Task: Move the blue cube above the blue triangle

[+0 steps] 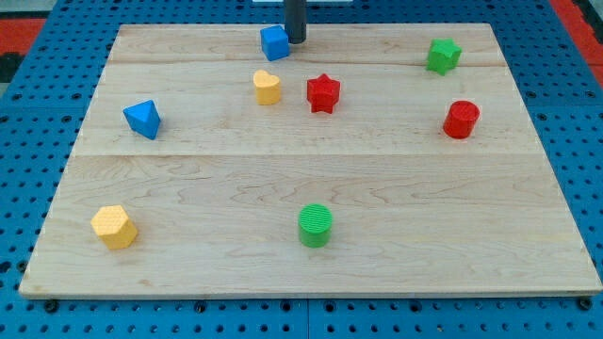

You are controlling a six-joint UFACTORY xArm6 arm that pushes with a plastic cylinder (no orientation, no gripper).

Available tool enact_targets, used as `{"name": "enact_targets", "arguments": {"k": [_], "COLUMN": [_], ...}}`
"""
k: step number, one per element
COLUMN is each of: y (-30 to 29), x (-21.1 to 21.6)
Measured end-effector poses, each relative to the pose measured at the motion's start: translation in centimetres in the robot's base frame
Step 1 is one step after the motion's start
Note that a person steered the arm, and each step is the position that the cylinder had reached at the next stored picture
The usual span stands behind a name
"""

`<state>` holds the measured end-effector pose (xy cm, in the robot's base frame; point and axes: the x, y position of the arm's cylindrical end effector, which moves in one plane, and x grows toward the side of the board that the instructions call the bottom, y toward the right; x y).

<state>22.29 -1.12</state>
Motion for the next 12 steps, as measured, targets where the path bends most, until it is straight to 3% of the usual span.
{"name": "enact_targets", "arguments": {"k": [3, 7, 12], "y": [1.4, -11.1, -12.4], "x": [1.2, 1.2, 0.3]}}
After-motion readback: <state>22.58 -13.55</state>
